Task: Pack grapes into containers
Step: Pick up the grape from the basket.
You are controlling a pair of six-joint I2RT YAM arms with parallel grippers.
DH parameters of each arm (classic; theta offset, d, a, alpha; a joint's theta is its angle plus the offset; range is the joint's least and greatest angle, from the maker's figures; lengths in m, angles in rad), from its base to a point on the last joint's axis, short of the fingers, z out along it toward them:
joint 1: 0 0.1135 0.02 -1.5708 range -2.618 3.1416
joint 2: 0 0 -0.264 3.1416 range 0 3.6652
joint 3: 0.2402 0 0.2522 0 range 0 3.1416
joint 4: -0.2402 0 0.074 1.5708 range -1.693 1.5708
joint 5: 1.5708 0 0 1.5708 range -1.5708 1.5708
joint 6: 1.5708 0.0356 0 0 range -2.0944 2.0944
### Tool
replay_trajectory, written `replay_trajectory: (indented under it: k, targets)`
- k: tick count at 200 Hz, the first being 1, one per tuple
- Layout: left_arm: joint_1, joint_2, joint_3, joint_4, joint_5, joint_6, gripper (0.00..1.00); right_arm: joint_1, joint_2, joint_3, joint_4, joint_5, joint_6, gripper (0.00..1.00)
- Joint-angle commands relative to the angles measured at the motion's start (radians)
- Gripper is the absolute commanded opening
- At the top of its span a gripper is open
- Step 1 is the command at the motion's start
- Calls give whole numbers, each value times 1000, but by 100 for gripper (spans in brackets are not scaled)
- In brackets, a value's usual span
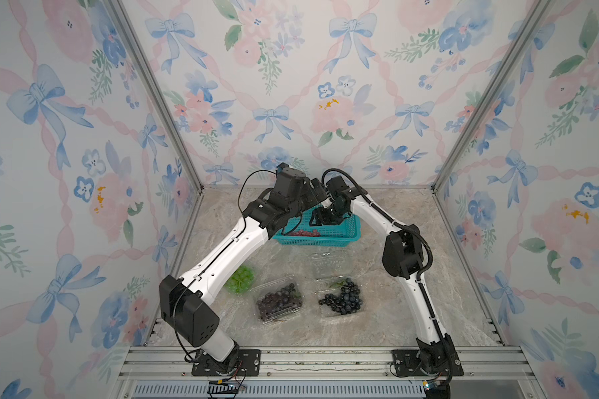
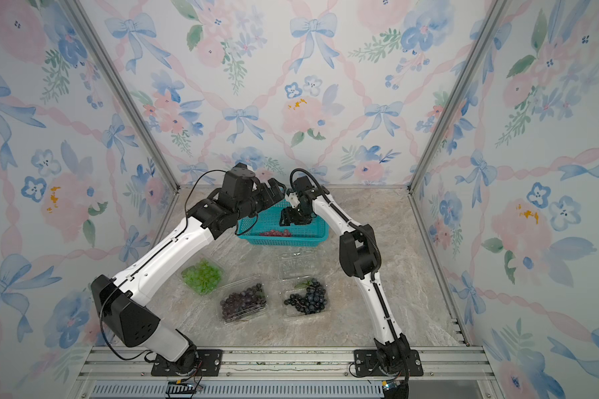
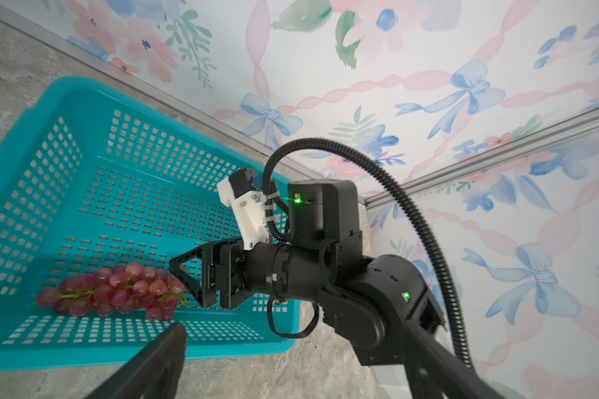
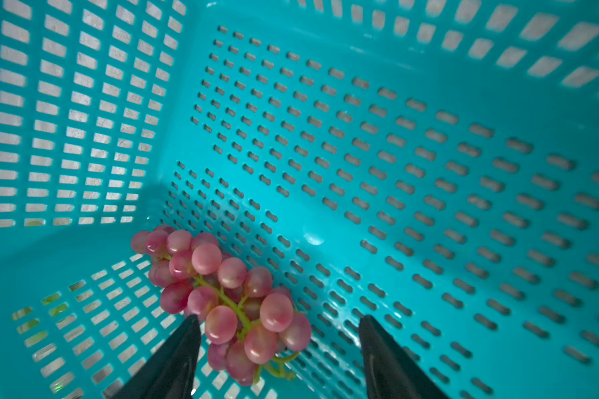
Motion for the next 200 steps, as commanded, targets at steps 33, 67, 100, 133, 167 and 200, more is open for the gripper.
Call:
replay_trajectory:
  k: [33, 67, 100, 133, 167, 200]
  targets:
    - [-10, -68, 29, 10, -30, -26, 98, 36, 68, 33, -97, 12, -18, 59]
    - [-8, -78, 26, 11, -22, -15, 98, 36, 76, 37, -70, 10, 7, 59]
    - [-11, -90, 27, 11, -3, -17, 98, 32, 68, 35, -52, 18, 18, 63]
    - [-22, -82, 32, 11, 14, -21, 98, 32, 39, 15, -36, -5, 23, 72]
    - [-21, -53, 40, 11, 15, 0, 98, 31, -18, -26, -31, -17, 6, 80]
    - [21, -32, 7, 14, 28, -5, 98, 32, -25, -29, -27, -22, 5, 85]
